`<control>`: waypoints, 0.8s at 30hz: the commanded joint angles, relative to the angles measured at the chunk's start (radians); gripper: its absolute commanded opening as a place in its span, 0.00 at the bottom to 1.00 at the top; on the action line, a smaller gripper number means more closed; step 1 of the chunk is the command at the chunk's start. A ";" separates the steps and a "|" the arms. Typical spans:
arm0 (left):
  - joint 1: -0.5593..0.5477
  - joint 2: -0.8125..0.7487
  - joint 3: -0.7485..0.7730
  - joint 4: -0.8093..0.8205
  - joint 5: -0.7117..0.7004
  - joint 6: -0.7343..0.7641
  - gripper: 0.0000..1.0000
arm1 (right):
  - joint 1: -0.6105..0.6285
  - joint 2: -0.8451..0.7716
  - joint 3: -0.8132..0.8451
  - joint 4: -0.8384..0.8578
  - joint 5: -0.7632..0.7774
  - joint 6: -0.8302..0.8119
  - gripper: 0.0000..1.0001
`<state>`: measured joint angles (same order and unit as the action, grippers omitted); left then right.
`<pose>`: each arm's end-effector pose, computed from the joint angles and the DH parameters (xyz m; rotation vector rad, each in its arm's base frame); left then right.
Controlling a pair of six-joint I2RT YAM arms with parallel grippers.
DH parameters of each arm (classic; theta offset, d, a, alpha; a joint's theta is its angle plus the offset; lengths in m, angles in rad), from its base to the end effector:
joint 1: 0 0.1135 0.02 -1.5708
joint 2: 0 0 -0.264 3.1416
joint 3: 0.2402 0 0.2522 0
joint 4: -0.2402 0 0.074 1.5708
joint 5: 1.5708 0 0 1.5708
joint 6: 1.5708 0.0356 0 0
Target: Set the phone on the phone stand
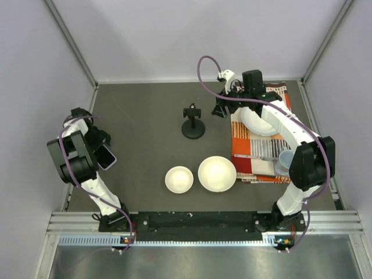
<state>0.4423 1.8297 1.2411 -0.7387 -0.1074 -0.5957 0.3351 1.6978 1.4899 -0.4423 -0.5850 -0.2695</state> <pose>0.3156 0.1537 0.1764 -1.4490 2.4983 0.1277 0.3600 0.1462 0.3208 -0.9481 1.9602 0.6832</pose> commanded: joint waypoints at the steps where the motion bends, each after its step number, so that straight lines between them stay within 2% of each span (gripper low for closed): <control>1: 0.010 0.065 0.030 0.038 0.017 -0.032 0.99 | -0.007 0.010 0.021 0.024 -0.019 -0.017 0.63; 8: 0.003 -0.116 -0.035 0.084 -0.090 -0.006 0.99 | -0.007 0.020 0.026 0.025 -0.009 -0.016 0.63; 13: 0.001 -0.165 -0.051 0.098 -0.152 0.065 0.99 | -0.007 0.020 0.024 0.024 -0.001 -0.020 0.63; 20: 0.007 -0.083 -0.055 0.146 -0.014 0.117 0.99 | -0.010 0.017 0.020 0.020 0.001 -0.028 0.63; 24: 0.033 -0.067 -0.060 0.160 0.003 0.155 0.99 | -0.015 0.016 0.017 0.019 -0.006 -0.030 0.63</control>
<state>0.4465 1.7462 1.1946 -0.6258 -0.1448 -0.4953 0.3305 1.7164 1.4899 -0.4427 -0.5766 -0.2790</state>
